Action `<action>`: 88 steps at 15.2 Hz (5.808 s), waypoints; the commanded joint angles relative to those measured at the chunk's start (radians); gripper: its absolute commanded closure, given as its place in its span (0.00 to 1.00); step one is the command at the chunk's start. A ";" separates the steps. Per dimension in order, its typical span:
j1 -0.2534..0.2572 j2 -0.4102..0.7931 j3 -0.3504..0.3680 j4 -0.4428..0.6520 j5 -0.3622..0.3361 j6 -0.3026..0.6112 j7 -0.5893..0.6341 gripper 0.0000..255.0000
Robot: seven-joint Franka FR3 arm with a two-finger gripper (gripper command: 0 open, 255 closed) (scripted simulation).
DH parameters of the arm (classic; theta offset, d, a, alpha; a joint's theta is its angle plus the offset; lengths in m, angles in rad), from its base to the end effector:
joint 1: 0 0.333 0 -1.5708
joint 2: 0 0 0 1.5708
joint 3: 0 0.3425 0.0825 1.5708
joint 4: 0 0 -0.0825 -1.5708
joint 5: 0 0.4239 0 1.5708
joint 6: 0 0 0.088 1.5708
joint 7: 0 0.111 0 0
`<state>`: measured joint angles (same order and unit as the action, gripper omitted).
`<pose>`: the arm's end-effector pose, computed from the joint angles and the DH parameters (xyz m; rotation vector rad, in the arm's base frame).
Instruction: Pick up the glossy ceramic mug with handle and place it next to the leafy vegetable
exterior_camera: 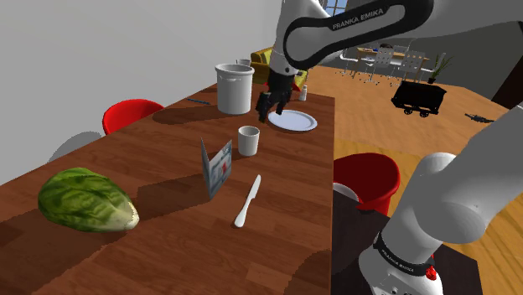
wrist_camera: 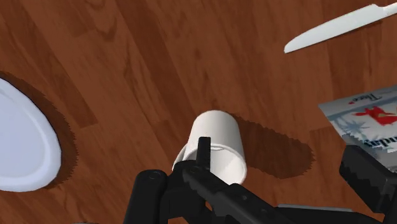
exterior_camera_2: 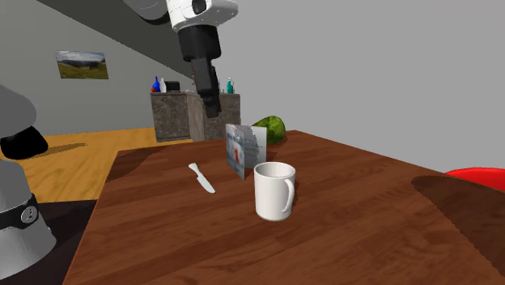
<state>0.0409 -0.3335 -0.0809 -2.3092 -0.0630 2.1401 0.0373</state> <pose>0.4926 -0.0248 0.4968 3.1012 -0.0704 0.2545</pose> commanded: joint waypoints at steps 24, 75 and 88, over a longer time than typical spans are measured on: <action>0.003 0.530 -0.003 0.222 -0.011 0.299 -0.032 0.00; 0.008 0.371 0.000 0.546 -0.004 -0.184 -0.059 1.00; 0.140 0.373 0.122 0.575 -0.047 -0.232 0.205 1.00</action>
<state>0.1700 0.0414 0.0312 -1.7364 -0.1063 1.9135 0.2180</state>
